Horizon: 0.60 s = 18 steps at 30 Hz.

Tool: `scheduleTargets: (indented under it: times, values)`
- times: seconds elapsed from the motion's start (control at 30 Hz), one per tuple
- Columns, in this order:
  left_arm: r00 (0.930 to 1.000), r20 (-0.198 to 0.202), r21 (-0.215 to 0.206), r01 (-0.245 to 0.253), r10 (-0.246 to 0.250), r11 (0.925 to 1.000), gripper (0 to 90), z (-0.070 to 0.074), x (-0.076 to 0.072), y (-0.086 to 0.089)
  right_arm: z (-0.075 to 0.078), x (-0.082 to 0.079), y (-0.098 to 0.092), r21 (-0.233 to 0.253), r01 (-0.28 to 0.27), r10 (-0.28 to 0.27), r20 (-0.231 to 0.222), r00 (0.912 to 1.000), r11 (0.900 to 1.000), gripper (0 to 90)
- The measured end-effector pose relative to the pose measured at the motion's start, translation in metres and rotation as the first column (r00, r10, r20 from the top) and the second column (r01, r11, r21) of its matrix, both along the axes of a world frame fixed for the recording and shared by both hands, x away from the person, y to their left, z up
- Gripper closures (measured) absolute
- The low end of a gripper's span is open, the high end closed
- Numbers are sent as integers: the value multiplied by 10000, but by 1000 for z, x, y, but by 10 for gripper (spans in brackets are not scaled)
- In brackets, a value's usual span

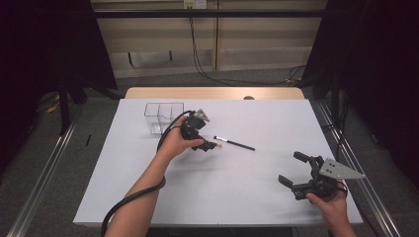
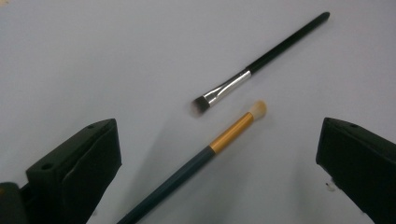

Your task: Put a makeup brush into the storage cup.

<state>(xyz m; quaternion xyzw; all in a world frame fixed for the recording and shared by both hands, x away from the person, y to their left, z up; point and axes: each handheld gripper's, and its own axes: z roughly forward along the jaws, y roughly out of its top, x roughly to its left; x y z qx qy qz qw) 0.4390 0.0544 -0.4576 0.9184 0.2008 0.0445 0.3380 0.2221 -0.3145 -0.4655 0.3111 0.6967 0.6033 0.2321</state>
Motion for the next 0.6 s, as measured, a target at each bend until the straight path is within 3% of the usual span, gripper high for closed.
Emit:
scheduleTargets:
  times: [0.03, 0.2, 0.3, 0.4, 0.6]
  values:
    - [9999, -108, -28, -12, 12, 10000, 0, -1, 0, -1, 0, 0, 0, -7, 9, -9, 3, 10000, 10000, 0]
    - [9984, -515, 624, 256, -224, 9977, 0, -3, 2, -5, 0, 0, 1, -10, -30, 30, -11, 10000, 10000, 0]
    - [9981, -384, 1104, 531, -492, 9925, 0, -1, 4, -7, 0, 0, 1, -33, -42, 42, -14, 10000, 10000, 0]
    - [9979, -442, 1083, 517, -471, 9928, 3, 0, 4, -9, 0, 0, 1, -30, -35, 35, -13, 10000, 10000, 0]
    - [9969, -557, 1457, 633, -557, 9873, 4, -5, 4, -13, 1, -1, 0, -12, -21, 21, 15, 10000, 10000, 0]
